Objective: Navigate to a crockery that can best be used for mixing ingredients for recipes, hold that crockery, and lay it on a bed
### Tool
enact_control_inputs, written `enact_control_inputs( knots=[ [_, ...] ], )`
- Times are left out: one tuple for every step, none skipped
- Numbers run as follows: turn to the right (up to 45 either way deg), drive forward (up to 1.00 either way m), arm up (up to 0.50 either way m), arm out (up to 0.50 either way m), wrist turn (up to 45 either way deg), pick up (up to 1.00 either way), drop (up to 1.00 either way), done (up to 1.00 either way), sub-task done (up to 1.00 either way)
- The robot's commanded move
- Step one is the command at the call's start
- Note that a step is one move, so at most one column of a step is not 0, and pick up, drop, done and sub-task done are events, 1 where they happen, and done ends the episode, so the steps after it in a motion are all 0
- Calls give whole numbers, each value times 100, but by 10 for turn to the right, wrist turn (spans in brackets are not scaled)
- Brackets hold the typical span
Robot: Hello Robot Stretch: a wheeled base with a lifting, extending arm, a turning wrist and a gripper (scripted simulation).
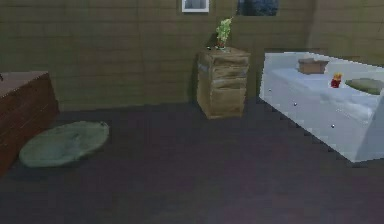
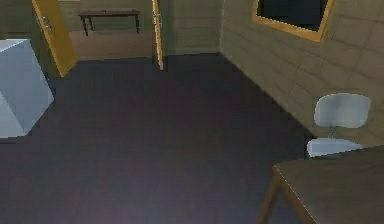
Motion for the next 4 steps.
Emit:
enact_control_inputs(
  knots=[
    [450, 0, 0, 0, 0, 0, 0, 0, 0],
    [150, 0, 0, 0, 0, 0, 0, 0, 0],
    [0, 0, 50, 0, 0, 0, 0, 0, 0],
    [0, 0, 38, 0, 0, 0, 0, 0, 0]
  ],
)
